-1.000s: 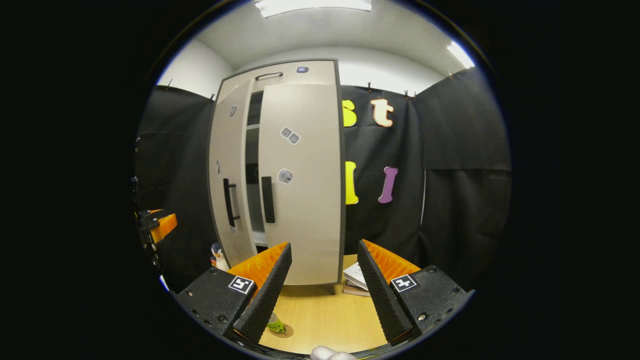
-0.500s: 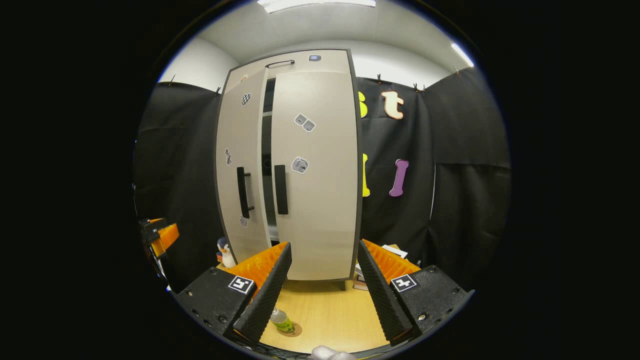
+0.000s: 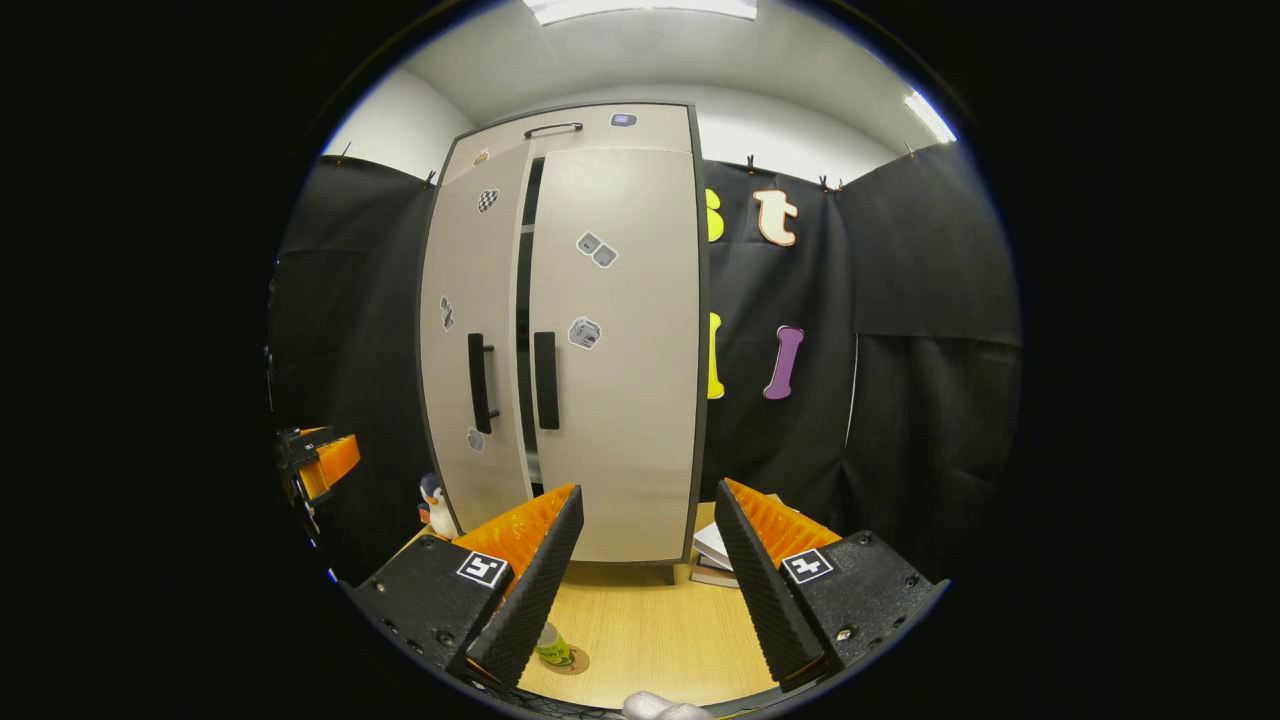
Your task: Grasp the bottle in the cabinet with the left hand and place it on the coaster, then close the right door with the right hand and the left door with the left hand.
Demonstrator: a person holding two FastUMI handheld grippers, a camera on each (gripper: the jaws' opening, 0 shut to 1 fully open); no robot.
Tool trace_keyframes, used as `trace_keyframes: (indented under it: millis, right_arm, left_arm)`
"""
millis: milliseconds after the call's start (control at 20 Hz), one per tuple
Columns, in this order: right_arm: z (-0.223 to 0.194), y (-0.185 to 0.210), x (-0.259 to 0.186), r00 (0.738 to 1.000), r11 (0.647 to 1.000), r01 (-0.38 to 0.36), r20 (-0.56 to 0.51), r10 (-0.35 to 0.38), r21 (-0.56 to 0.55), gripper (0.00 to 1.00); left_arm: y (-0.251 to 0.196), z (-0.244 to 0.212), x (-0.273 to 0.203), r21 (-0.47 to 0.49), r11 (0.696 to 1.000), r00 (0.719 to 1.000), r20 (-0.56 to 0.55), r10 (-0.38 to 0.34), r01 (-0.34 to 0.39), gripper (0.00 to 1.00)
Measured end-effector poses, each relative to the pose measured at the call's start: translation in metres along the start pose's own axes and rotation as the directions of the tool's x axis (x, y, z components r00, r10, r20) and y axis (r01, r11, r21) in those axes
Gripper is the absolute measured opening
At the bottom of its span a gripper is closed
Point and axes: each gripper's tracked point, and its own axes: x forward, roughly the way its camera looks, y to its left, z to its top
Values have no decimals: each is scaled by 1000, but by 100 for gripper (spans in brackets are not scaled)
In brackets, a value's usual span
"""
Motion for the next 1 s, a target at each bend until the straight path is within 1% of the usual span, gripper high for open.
trace_keyframes:
  millis: [150,350,500,700,750,800,1000]
  right_arm:
    - [-1,3,-1,1000,1000,0,2,0,-5,82]
    - [-2,5,-4,1000,1000,5,8,-4,-23,82]
    - [-3,7,-6,1000,1000,-1,12,2,-18,82]
    - [0,4,-9,1000,1000,9,22,-9,-18,82]
    - [-1,3,-9,1000,1000,11,22,-11,-14,82]
    - [-2,3,-10,1000,1000,14,22,-14,-10,82]
    - [-5,0,-13,1000,1000,25,14,-25,0,82]
  left_arm:
    - [-2,-1,1,2,1000,1000,3,-2,2,96]
    - [1,0,0,-12,1000,1000,12,16,-16,96]
    - [-2,2,-2,-12,1000,1000,21,12,-12,96]
    - [-5,3,-2,14,1000,1000,29,10,-10,96]
    - [-6,3,-3,19,1000,1000,30,9,-10,94]
    - [-7,2,-3,20,1000,1000,28,6,-6,96]
    - [-12,1,0,18,1000,1000,24,-10,10,96]
